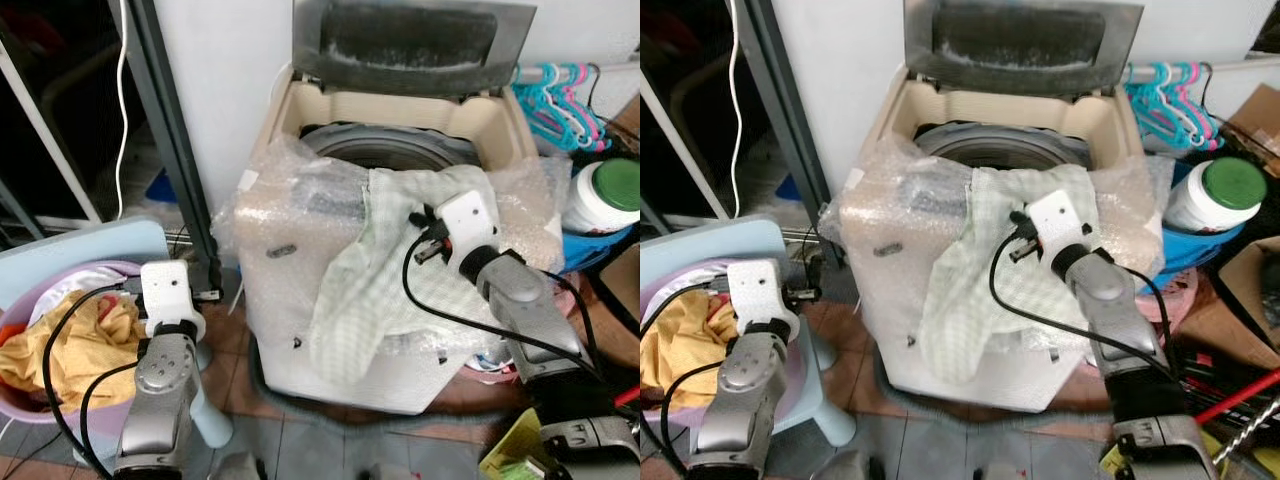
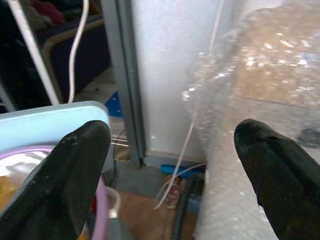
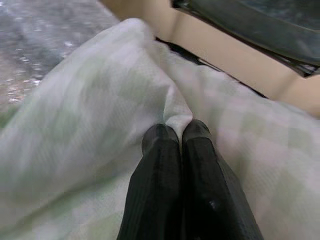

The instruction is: Clothes washing

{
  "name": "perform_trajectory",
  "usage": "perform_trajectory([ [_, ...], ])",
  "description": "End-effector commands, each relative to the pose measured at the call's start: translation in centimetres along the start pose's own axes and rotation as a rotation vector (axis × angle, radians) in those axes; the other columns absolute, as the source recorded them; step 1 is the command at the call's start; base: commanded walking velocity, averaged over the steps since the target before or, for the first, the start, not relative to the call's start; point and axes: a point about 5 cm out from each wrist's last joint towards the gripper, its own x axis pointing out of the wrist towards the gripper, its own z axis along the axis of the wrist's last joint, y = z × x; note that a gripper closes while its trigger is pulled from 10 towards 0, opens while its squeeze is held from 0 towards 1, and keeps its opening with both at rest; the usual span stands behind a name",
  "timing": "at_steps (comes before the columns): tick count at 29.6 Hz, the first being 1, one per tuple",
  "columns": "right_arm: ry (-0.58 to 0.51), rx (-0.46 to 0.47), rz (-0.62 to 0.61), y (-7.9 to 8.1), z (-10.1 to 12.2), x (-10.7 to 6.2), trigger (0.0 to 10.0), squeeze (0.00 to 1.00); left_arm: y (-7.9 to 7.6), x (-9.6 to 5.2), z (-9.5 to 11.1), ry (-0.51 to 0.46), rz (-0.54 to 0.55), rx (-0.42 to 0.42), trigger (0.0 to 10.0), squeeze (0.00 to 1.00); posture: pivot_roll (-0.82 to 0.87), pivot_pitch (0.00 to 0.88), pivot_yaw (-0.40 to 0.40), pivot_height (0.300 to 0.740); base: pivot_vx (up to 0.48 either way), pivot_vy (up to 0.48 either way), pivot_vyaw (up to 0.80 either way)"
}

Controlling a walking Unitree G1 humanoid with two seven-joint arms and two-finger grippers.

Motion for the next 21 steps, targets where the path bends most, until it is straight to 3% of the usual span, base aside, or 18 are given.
perform_trajectory([
  [1,-0.023,-0.003,-0.030,-1.0,0.8,0.2,0.0,0.00,-0.1,0.1,0.1,0.001,0.000,0.011,10.0,0.00,-0.10,0.000,0.005,0.740,0.000,0.000,0.00],
  [6,-0.104,-0.035,-0.020,-2.3,4.0,2.1,0.0,0.00,-0.2,0.2,0.2,-0.002,0.004,0.013,10.0,0.00,-0.10,0.000,-0.001,0.740,0.000,0.000,0.00],
  [11,-0.328,-0.090,-0.078,-5.2,12.1,4.3,0.0,0.00,-0.2,0.5,0.4,-0.011,0.014,0.010,10.0,0.00,-0.09,0.000,-0.009,0.740,0.000,0.000,0.00],
  [14,-0.467,-0.085,-0.151,-6.7,16.1,4.2,0.0,0.00,-0.2,0.6,0.5,-0.017,0.023,0.008,10.0,0.00,-0.08,0.000,-0.016,0.740,0.000,0.000,0.00],
  [16,-0.616,-0.085,-0.274,-8.4,19.8,3.2,0.0,0.00,-0.2,0.7,0.7,-0.026,0.041,0.004,10.0,0.00,-0.07,0.000,-0.029,0.740,0.000,0.000,0.00],
  [19,-0.672,-0.083,-0.375,-9.7,21.4,2.5,0.0,0.00,-0.1,0.5,0.7,-0.027,0.061,0.001,10.0,0.00,-0.07,0.000,-0.039,0.740,0.000,0.000,0.00],
  [21,-0.627,-0.122,-0.383,-9.4,20.6,2.9,0.0,0.00,0.0,0.4,0.4,-0.020,0.085,0.007,10.0,0.00,-0.07,0.000,-0.042,0.740,0.000,0.000,0.00],
])
